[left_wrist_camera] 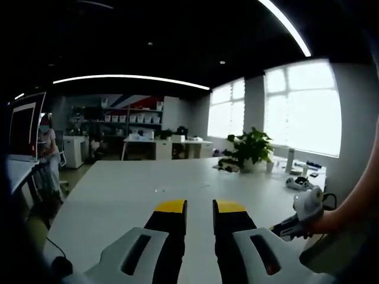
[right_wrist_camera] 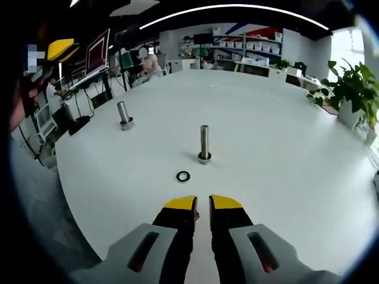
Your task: Place the washer onto the threaded stud by aligning its center hole with the stud, sliding it down to the base, and recovering from edge contact or off-axis alignment until the washer reaches the visible bottom stop.
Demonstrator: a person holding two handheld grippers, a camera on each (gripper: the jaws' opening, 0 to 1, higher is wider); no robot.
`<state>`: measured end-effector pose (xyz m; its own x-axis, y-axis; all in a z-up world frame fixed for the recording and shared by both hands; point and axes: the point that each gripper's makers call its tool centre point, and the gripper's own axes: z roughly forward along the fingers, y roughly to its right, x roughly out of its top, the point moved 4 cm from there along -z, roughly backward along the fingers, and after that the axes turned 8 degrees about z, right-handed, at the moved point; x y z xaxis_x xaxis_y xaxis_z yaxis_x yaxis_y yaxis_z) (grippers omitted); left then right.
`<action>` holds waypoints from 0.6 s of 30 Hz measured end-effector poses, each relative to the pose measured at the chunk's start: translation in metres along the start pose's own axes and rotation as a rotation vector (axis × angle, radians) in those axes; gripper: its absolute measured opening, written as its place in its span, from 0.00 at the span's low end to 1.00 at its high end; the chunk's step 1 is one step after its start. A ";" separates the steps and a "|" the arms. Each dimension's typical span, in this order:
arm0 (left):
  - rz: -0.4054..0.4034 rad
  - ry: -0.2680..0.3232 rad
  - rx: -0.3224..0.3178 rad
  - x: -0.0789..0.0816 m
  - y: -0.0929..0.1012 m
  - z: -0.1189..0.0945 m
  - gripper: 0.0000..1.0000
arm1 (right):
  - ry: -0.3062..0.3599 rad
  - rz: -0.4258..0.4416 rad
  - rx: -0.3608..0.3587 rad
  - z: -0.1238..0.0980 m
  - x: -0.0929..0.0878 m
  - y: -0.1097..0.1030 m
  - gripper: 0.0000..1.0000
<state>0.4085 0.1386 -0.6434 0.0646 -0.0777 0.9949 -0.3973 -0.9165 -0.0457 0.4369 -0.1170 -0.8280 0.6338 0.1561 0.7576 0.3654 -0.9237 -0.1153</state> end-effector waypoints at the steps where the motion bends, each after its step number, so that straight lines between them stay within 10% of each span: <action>1: 0.000 0.000 0.001 0.000 0.000 0.000 0.15 | -0.006 0.005 0.000 0.000 -0.001 0.000 0.11; 18: -0.003 0.012 0.001 0.003 0.000 -0.001 0.15 | -0.108 0.015 -0.009 -0.006 -0.013 0.001 0.11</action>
<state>0.4077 0.1392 -0.6406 0.0548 -0.0705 0.9960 -0.3962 -0.9171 -0.0431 0.4249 -0.1221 -0.8338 0.7089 0.1788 0.6823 0.3493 -0.9294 -0.1194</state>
